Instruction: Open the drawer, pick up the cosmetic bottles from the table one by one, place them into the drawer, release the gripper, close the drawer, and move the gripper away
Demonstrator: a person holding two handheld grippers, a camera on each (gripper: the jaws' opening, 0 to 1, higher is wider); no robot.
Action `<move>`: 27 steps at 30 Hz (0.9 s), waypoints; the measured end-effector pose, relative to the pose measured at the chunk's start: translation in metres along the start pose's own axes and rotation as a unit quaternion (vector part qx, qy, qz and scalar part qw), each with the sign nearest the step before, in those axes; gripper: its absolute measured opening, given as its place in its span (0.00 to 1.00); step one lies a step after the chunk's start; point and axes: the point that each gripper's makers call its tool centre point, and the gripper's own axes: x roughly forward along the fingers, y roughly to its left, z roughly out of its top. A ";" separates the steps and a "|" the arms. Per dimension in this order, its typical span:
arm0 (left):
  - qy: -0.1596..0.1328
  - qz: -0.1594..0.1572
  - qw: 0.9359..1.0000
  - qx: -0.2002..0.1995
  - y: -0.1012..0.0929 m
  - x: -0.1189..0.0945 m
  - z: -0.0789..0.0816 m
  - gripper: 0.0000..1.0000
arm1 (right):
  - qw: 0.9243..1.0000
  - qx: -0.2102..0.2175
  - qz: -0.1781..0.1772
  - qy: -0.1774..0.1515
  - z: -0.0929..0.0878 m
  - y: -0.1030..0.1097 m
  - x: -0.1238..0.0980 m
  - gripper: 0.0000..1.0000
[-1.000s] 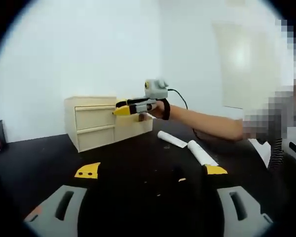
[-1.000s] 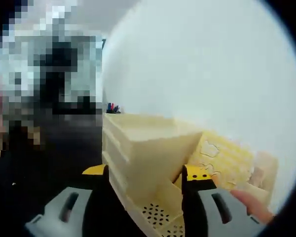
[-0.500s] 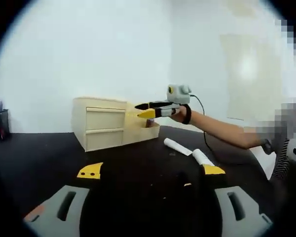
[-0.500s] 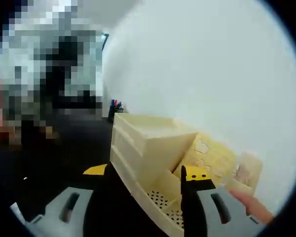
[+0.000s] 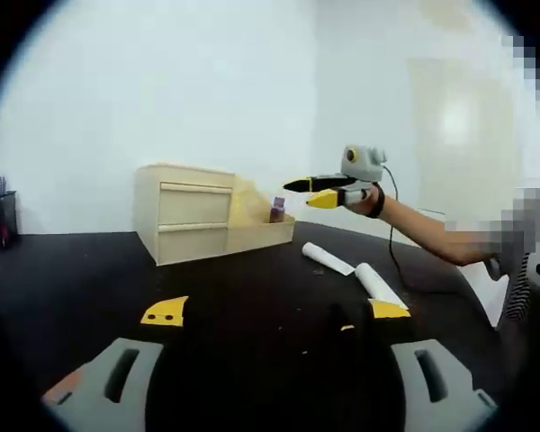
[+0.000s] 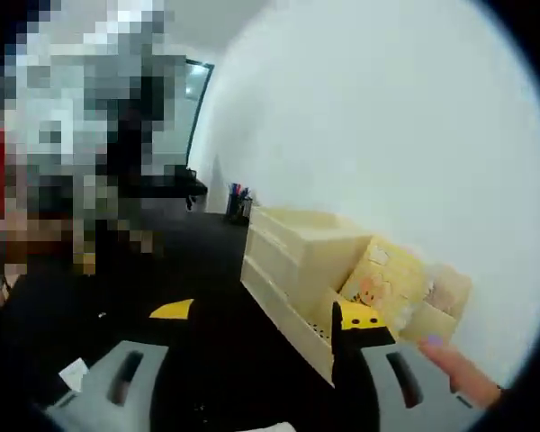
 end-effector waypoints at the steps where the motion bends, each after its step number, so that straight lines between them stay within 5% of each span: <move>1: -0.003 -0.002 1.000 -0.002 -0.001 0.000 0.002 0.73 | 1.000 0.009 -0.003 -0.001 0.002 0.000 -0.007 0.57; 5: -0.020 0.001 1.000 -0.012 0.001 -0.004 0.009 0.73 | 0.999 0.028 -0.008 -0.013 0.013 0.005 -0.037 0.57; 11: -0.023 0.003 1.000 -0.014 0.000 -0.003 0.010 0.73 | 0.999 -0.001 -0.034 -0.009 0.026 0.019 -0.081 0.57; 14: -0.017 0.002 1.000 -0.012 -0.001 -0.001 0.007 0.73 | 0.999 -0.011 -0.042 -0.003 0.026 0.002 -0.086 0.57; 27: -0.005 0.008 1.000 -0.007 0.000 0.002 0.001 0.72 | 0.998 0.026 -0.051 0.016 -0.020 0.012 -0.121 0.59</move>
